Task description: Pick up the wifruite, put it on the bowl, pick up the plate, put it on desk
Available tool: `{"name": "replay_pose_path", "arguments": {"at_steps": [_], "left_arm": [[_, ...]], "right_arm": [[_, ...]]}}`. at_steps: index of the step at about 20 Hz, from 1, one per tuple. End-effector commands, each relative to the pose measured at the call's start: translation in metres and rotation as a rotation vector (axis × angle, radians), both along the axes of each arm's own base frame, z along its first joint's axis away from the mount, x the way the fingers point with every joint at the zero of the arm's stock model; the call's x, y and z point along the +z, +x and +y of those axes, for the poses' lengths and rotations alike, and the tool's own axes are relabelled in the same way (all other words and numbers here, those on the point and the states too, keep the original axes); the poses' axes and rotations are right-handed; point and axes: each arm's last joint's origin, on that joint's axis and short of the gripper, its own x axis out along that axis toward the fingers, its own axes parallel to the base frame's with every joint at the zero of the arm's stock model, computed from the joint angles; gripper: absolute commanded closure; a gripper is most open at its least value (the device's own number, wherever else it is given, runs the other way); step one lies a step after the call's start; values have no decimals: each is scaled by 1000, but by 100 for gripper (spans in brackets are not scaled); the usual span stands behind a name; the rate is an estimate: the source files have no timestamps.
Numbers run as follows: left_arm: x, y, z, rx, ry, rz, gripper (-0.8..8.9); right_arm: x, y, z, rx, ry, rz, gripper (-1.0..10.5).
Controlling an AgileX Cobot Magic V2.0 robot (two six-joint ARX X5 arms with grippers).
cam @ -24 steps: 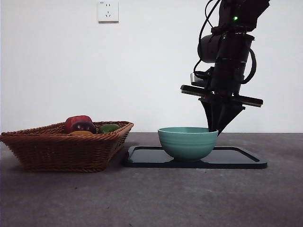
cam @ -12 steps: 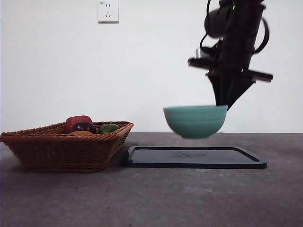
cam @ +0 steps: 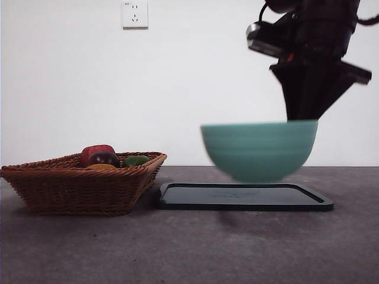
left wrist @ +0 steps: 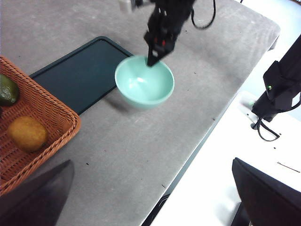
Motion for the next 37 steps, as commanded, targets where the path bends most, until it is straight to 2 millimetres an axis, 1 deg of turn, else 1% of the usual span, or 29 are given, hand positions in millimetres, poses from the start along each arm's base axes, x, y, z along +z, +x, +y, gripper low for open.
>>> {"name": "replay_pose_path", "arguments": {"at_steps": [1,4,8,11,20,21,23,25,29,31,34,37], "left_arm": [[3,0,-1,-18,-8,-19,220],[3,0,-1,-18,-8,-19,219],[3,0,-1,-18,-8,-19,220],[3,0,-1,-18,-8,-19,219],[3,0,-1,-18,-8,-19,220],[3,0,-1,-18,-8,-19,220],[3,0,-1,-18,-8,-19,219],[3,0,-1,-18,-8,-19,219],[3,0,-1,-18,-8,-19,219],[3,0,-1,-18,-8,-19,220],[3,0,-1,-18,-8,-19,220],[3,0,-1,-18,-8,-19,219]], "right_arm": [[-16,-4,11,-11,16,3,938],[-37,-12,19,-12,23,12,938],[-58,-20,18,-36,15,42,938],[-69,-23,16,-55,21,43,938],[-69,-22,18,-57,38,21,935],[-67,-23,17,-57,40,17,895],[-59,-24,16,-50,56,-8,747],[-46,-28,13,-49,77,-41,622],[-5,-43,1,-47,146,-145,437],[20,-56,-8,-44,174,-216,393],[60,-82,-27,-69,182,-318,350],[96,-115,-51,-80,193,-382,349]]}}
